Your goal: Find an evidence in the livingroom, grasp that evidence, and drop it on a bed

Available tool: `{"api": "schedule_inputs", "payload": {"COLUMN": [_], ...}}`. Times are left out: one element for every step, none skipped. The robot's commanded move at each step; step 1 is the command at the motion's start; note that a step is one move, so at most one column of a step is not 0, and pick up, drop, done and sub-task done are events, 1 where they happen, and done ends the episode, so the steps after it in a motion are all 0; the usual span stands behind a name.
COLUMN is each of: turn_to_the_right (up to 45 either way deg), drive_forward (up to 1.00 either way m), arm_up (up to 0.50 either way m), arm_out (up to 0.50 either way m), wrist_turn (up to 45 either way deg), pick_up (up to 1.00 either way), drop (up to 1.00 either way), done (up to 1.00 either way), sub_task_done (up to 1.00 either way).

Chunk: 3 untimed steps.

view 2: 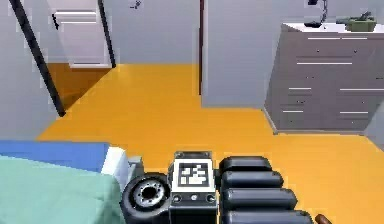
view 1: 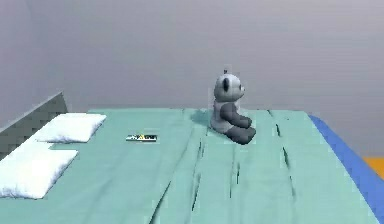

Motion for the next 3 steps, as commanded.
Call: {"api": "schedule_inputs", "payload": {"turn_to_the_right": [-45.0, -45.0, -45.0], "drive_forward": [0.0, 0.0, 0.0], "arm_up": [0.0, 0.0, 0.0], "arm_out": [0.0, 0.0, 0.0], "wrist_turn": [0.0, 0.0, 0.0], "pick_up": [0.0, 0.0, 0.0], "drop": [0.0, 0.0, 0.0], "done": [0.0, 0.0, 0.0], "sub_task_done": [0.0, 0.0, 0.0]}}
